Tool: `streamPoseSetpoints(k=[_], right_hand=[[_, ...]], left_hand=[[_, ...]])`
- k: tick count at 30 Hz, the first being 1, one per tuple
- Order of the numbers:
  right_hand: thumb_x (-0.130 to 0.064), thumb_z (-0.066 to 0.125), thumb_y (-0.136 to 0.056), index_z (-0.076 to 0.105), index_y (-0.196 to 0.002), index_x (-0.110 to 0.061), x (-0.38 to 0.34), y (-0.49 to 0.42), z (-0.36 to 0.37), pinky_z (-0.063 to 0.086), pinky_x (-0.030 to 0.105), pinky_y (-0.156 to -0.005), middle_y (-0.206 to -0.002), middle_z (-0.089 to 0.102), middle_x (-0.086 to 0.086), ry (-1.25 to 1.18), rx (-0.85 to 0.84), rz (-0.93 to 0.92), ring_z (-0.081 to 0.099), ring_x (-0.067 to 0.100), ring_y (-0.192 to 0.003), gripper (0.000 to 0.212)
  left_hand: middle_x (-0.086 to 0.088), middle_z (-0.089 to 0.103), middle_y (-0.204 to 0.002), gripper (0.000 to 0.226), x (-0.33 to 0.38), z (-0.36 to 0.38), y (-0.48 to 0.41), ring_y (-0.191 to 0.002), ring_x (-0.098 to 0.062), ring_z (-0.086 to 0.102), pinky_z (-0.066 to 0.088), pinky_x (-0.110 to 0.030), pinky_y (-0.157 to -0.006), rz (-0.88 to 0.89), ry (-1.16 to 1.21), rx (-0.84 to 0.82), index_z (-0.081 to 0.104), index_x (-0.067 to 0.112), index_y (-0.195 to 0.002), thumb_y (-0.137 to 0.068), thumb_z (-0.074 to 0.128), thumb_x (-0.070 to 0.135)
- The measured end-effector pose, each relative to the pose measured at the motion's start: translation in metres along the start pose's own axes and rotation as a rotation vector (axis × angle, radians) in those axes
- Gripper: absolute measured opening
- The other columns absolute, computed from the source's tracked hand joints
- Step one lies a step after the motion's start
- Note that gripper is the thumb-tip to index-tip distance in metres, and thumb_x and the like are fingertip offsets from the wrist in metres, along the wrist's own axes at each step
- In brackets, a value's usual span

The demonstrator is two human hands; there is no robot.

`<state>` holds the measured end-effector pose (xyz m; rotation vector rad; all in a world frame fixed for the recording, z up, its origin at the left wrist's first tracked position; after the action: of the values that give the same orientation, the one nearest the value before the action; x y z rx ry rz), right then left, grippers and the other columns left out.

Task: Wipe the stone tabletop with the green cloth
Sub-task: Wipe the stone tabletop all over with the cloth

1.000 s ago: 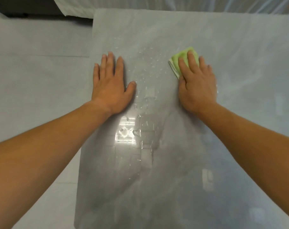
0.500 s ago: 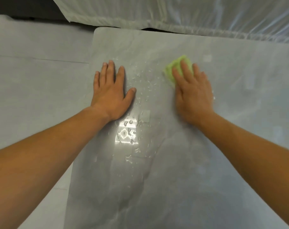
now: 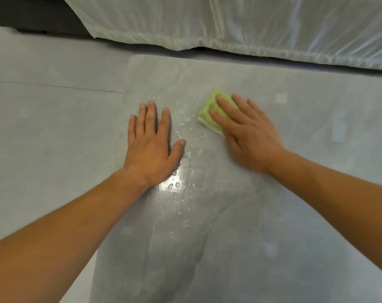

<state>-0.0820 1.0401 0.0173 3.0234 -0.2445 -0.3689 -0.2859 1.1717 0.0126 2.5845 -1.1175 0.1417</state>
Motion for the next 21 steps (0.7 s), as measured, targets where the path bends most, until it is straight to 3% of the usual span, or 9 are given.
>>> streamPoseSetpoints(k=[2, 6, 7, 12, 18, 21], right_hand=[[-0.025, 0.035, -0.097, 0.037, -0.152, -0.025, 0.019, -0.013, -0.006, 0.019, 0.054, -0.119, -0.162, 0.025, 0.004, 0.003, 0.022, 0.049, 0.025, 0.038, -0.147, 0.054], [-0.021, 0.036, -0.097, 0.032, -0.152, -0.027, 0.027, -0.07, -0.016, 0.019, 0.052, -0.119, -0.165, 0.018, 0.005, -0.047, 0.132, 0.397, 0.019, 0.039, -0.148, 0.056], [-0.02, 0.037, -0.096, 0.031, -0.153, -0.027, 0.013, -0.079, -0.015, 0.019, 0.052, -0.119, -0.165, 0.017, 0.005, -0.036, 0.137, 0.375, 0.018, 0.039, -0.149, 0.058], [-0.022, 0.035, -0.1, 0.029, -0.155, -0.028, -0.023, -0.075, -0.002, 0.012, 0.049, -0.122, -0.165, 0.017, 0.0, 0.007, -0.036, -0.074, 0.015, 0.033, -0.151, 0.055], [-0.022, 0.032, -0.102, 0.031, -0.154, -0.026, -0.025, -0.134, -0.01, 0.013, 0.05, -0.122, -0.165, 0.018, 0.001, -0.028, 0.045, 0.073, 0.016, 0.036, -0.15, 0.052], [-0.019, 0.034, -0.102, 0.033, -0.153, -0.025, -0.035, -0.118, -0.005, 0.014, 0.049, -0.122, -0.164, 0.021, 0.002, 0.004, -0.015, -0.16, 0.017, 0.035, -0.15, 0.052]], left_hand=[[-0.015, -0.013, -0.166, 0.08, -0.001, 0.001, 0.0, -0.151, -0.026, -0.022, -0.016, -0.044, -0.121, 0.011, 0.036, 0.01, 0.003, 0.017, -0.159, -0.096, 0.018, 0.064], [-0.015, -0.013, -0.166, 0.079, -0.003, 0.001, 0.0, -0.151, -0.026, -0.022, -0.018, -0.043, -0.12, 0.021, 0.079, 0.018, 0.005, 0.017, -0.159, -0.096, 0.02, 0.063], [-0.015, -0.012, -0.166, 0.079, -0.003, 0.001, 0.0, -0.151, -0.026, -0.022, -0.017, -0.043, -0.12, 0.022, 0.082, 0.021, 0.006, 0.017, -0.159, -0.096, 0.02, 0.063], [-0.017, -0.01, -0.166, 0.078, -0.003, 0.001, 0.0, -0.152, -0.028, -0.019, -0.014, -0.046, -0.121, 0.026, 0.104, 0.04, 0.009, 0.014, -0.159, -0.097, 0.022, 0.06], [-0.019, -0.005, -0.166, 0.078, -0.004, 0.003, 0.001, -0.153, -0.03, -0.014, -0.01, -0.046, -0.122, 0.037, 0.141, 0.07, 0.013, 0.01, -0.157, -0.097, 0.024, 0.058], [-0.018, 0.001, -0.166, 0.077, -0.007, -0.001, 0.004, -0.153, -0.029, -0.008, -0.006, -0.044, -0.124, 0.067, 0.244, 0.099, 0.015, 0.005, -0.156, -0.098, 0.029, 0.054]])
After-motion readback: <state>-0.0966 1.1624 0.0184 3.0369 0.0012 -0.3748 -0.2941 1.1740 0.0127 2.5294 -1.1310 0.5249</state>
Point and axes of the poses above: each hand's wrist, its own y-axis away from the middle knuckle, its own z-axis out of the palm, x = y × z, the point moved 2 cm from there along -y, towards the middle knuckle
